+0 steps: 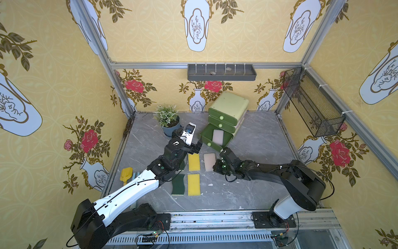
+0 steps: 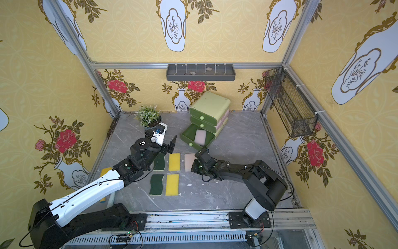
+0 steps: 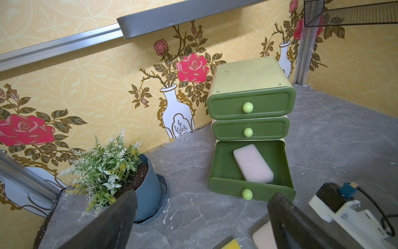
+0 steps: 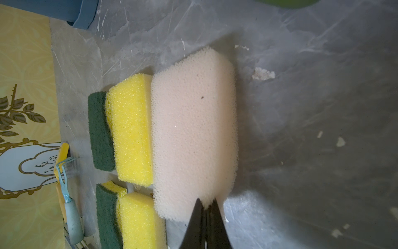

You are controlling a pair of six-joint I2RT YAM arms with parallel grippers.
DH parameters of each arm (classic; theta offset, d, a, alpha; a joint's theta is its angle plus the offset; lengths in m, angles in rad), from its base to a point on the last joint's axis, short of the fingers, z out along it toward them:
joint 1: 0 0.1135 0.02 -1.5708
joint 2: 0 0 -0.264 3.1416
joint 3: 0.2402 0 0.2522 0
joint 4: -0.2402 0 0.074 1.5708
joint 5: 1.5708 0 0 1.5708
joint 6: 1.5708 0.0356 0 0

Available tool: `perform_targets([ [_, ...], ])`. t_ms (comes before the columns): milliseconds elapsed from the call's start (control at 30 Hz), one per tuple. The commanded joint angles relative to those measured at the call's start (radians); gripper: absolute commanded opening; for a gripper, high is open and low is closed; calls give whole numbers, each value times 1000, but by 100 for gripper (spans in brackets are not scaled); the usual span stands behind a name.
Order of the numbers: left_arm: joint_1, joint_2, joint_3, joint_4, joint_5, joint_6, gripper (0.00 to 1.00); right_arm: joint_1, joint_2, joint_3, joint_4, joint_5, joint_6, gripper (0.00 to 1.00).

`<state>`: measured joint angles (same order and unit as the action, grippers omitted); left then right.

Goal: Take the sponge out of the drawer
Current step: Place the sponge at the center of the board.

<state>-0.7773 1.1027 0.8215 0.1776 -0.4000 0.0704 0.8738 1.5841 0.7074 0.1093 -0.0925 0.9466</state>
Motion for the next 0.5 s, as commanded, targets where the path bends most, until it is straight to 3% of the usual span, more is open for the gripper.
perform_targets([
  [0, 1, 3, -8, 31, -6, 0, 100, 0, 2, -1, 22, 1, 8, 18],
  [300, 1, 6, -8, 31, -3, -1, 100, -1, -31, 3, -16, 16, 10, 54],
  [467, 1, 9, -9, 31, -7, -1, 100, -4, -56, 22, -62, 27, -11, 66],
])
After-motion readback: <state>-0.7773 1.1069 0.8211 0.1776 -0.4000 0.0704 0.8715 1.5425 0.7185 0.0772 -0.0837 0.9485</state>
